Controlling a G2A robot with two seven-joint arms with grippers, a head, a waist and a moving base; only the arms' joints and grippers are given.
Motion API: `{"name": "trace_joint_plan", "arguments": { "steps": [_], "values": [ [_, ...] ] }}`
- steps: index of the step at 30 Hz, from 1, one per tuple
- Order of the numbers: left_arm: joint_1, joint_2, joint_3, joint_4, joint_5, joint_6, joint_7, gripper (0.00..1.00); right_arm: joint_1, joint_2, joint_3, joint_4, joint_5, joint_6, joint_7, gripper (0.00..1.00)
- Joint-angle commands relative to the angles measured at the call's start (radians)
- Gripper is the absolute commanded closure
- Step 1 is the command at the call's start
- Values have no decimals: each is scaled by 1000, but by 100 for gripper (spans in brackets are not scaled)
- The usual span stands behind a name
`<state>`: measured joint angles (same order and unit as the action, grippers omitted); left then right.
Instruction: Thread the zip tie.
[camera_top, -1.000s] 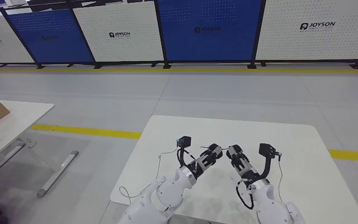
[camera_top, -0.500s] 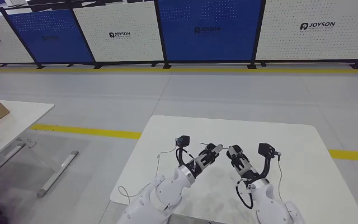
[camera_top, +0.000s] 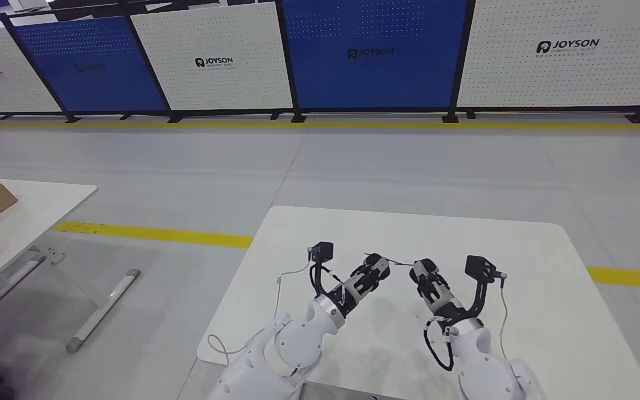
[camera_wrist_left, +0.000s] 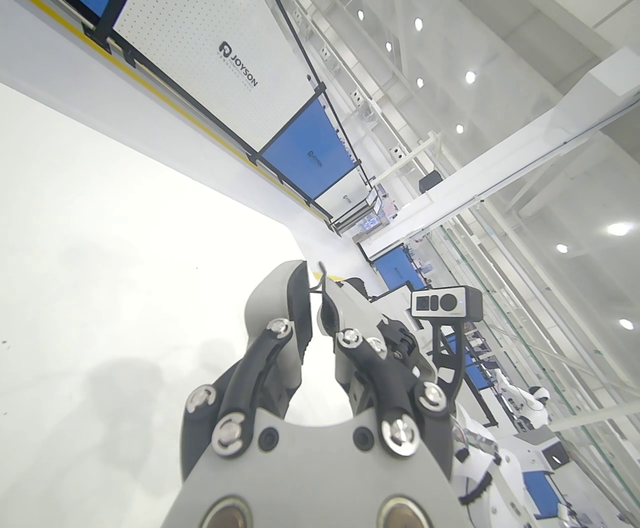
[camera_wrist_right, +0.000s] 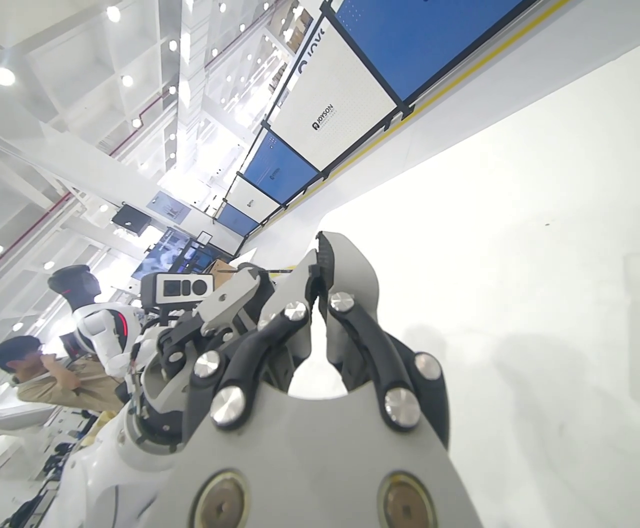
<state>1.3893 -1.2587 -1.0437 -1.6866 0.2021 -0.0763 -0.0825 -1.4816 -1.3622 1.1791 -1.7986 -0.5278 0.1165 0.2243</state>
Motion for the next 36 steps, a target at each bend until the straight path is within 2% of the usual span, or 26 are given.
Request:
{"name": "trace_joint_plan", "arguments": {
  "steps": [1, 7, 13, 21, 22, 23, 36],
  "values": [
    [0, 0, 0, 0, 0, -1, -1, 89, -2, 0, -1, -2, 0, -2, -1, 100],
    [-1, -2, 5, -1, -4, -2, -5, 80, -6, 1, 0, -5, -2, -7, -3, 100],
    [-9, -5, 12, 13, -9, 0, -4, 90, -9, 3, -2, -11, -10, -19, -3, 100],
    [-11, -7, 14, 15, -13, 2, 5, 89, -9, 5, -3, -10, -23, -27, 9, 100],
    [-11, -7, 15, 15, -13, 2, 5, 92, -9, 5, -3, -10, -23, -28, 9, 100],
    [-12, -8, 15, 16, -13, 3, 6, 100, -9, 5, -3, -10, -24, -29, 10, 100],
    [-15, -10, 24, 19, 4, 2, 0, 100, -6, 7, 6, -17, -17, -37, -3, 100]
  ]
}}
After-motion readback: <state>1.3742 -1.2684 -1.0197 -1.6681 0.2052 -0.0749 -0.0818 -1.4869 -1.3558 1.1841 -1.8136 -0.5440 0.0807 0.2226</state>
